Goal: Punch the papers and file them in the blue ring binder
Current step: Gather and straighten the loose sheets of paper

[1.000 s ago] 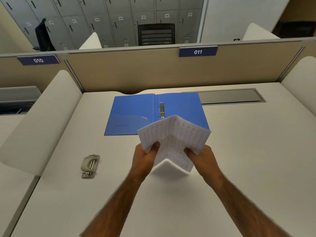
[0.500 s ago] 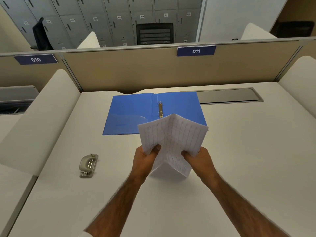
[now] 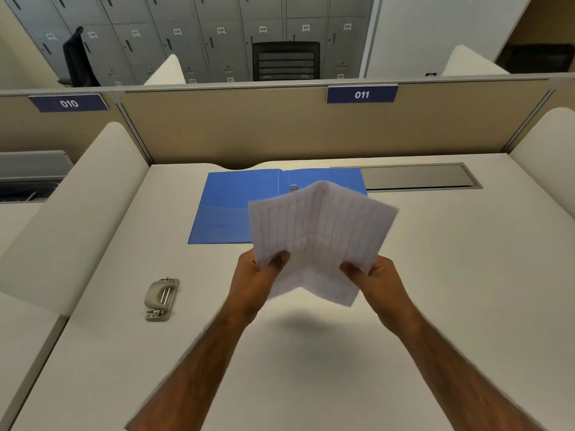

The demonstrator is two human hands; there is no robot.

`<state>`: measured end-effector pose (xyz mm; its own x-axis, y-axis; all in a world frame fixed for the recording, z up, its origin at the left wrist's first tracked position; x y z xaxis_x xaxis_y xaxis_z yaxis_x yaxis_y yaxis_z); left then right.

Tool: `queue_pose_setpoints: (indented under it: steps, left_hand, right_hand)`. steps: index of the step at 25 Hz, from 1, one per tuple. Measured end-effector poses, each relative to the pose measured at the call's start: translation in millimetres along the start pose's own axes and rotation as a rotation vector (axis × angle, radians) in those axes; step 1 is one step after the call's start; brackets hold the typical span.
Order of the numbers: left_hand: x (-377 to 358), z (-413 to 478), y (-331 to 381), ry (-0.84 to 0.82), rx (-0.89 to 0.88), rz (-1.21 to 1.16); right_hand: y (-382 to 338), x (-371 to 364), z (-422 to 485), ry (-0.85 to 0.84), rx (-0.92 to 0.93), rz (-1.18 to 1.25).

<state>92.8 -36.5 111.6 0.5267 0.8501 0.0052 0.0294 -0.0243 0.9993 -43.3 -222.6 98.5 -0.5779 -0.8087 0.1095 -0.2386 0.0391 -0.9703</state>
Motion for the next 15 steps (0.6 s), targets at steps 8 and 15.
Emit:
queue_pose_setpoints:
  steps: [8, 15]
  left_hand:
    - [-4, -7, -26, 0.095, -0.012, 0.119]
    - [-8, -6, -33, 0.087, -0.026, 0.170]
  right_hand:
    - [24, -8, 1, 0.085, -0.059, -0.107]
    - [26, -6, 5, 0.142, -0.060, -0.140]
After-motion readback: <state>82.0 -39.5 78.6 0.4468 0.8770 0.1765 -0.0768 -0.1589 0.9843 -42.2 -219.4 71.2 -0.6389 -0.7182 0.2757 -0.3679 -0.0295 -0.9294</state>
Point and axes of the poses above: each hand's wrist, its own z-axis towards the middle knuckle, its own x-axis out of the back of the hand, y = z × x, the point moved 6 cm from there along z, towards the middle knuckle, and after that the axes turned 4 degrees about -x, right-handed, at the moved point
